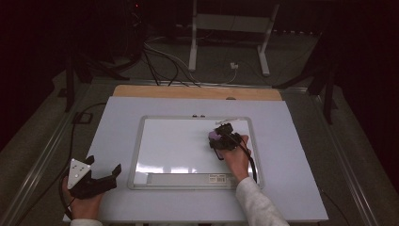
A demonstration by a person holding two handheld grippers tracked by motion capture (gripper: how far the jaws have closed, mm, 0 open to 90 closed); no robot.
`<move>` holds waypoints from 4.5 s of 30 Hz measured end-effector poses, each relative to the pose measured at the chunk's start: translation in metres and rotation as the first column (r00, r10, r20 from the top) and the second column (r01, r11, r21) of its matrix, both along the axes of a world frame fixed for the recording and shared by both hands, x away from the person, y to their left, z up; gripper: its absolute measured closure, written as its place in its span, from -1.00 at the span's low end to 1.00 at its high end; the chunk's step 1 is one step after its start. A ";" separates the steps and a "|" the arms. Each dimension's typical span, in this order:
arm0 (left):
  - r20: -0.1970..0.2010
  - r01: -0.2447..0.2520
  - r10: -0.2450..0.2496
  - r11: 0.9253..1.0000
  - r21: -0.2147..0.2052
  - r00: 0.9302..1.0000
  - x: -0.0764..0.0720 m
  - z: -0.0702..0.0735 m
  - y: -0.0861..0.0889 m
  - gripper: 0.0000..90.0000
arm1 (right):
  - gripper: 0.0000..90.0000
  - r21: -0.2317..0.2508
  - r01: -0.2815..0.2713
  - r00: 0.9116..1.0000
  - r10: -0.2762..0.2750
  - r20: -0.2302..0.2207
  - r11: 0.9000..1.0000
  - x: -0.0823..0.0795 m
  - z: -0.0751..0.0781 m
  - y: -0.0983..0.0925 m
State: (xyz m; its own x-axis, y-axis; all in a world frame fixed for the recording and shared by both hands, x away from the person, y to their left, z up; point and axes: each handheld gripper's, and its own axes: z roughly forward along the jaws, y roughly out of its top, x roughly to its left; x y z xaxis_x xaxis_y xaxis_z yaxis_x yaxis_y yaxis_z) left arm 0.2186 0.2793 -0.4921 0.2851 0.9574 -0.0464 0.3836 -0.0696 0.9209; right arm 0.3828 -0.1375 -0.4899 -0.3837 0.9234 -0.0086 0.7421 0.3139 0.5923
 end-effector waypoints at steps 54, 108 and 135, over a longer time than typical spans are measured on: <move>0.001 -0.003 0.003 1.000 0.002 1.000 -0.001 0.000 -0.001 -0.99 | 0.41 0.032 0.004 0.990 -0.009 0.140 0.999 -0.039 0.026 -0.054; -0.010 0.002 -0.002 1.000 0.011 1.000 0.000 -0.002 -0.004 -0.99 | 0.24 0.050 0.087 0.994 -0.090 0.068 0.995 -0.121 0.003 -0.107; 0.013 -0.008 0.008 1.000 0.000 1.000 -0.002 0.003 -0.001 -0.99 | -0.68 0.174 -0.028 0.950 -0.028 0.312 0.984 -0.135 0.024 -0.143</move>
